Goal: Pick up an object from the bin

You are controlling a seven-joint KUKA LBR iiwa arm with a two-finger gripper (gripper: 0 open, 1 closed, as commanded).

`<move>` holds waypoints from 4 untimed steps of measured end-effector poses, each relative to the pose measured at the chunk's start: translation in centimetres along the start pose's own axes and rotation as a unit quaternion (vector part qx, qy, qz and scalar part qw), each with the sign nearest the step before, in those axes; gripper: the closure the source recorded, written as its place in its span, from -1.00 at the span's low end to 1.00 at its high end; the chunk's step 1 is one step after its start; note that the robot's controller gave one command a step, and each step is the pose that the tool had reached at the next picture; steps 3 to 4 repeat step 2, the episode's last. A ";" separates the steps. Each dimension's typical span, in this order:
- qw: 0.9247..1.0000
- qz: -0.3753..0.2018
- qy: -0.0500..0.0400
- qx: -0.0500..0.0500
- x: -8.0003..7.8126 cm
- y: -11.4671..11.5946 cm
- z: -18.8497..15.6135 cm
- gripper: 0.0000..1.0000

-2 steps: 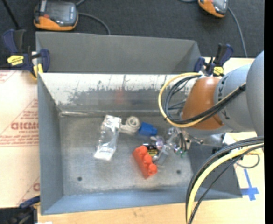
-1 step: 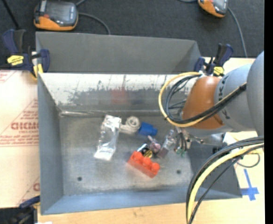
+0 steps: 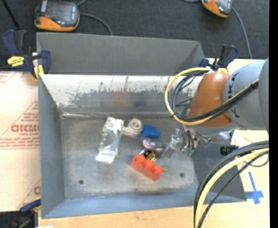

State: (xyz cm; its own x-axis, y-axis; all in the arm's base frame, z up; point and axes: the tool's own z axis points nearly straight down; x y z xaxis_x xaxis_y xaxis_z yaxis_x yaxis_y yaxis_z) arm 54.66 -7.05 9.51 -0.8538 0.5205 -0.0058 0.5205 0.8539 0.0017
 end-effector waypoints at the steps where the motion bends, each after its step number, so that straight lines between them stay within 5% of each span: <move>1: 1.000 -0.003 -0.002 -0.001 -0.3 0.0 -10.1 1.00; 4: 1.000 -0.005 0.000 0.000 -0.5 0.0 -10.5 1.00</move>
Offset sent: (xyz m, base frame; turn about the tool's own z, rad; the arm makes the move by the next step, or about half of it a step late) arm 0.0000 0.0000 0.0955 0.0000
